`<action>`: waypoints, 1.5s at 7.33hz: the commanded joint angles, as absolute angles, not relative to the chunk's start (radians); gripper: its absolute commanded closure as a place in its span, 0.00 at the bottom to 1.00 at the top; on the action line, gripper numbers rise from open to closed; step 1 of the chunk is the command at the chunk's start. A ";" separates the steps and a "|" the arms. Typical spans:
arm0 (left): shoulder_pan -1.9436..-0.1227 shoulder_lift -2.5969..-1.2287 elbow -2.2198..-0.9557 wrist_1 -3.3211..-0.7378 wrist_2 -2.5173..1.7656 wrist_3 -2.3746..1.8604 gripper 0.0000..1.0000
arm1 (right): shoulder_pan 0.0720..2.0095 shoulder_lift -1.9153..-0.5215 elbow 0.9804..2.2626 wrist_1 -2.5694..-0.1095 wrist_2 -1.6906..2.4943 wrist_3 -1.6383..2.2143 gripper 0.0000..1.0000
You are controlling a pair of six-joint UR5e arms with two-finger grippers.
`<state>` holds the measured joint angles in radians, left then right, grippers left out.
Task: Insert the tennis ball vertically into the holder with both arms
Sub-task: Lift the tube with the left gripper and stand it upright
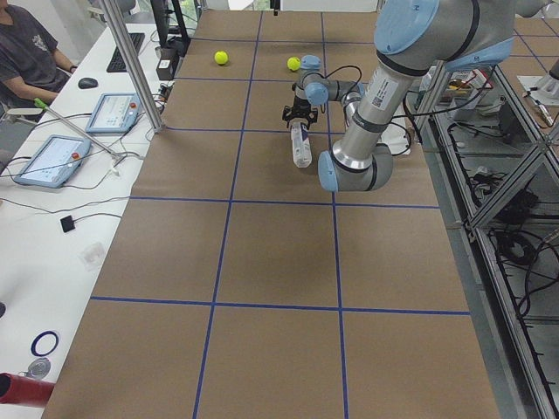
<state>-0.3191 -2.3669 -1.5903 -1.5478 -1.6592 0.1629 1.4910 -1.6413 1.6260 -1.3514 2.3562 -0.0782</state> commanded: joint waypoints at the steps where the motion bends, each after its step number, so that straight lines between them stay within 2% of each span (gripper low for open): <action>1: -0.319 -2.367 -1.585 -1.548 -1.660 0.160 0.01 | 1.491 -1.641 1.626 -1.351 2.356 -0.078 0.00; 9: -0.321 -2.367 -1.548 -1.588 -1.660 0.160 0.01 | 1.491 -1.641 1.626 -1.351 2.356 -0.078 0.00; 11: -0.321 -2.367 -1.548 -1.589 -1.658 0.161 0.09 | 1.491 -1.641 1.626 -1.351 2.356 -0.078 0.00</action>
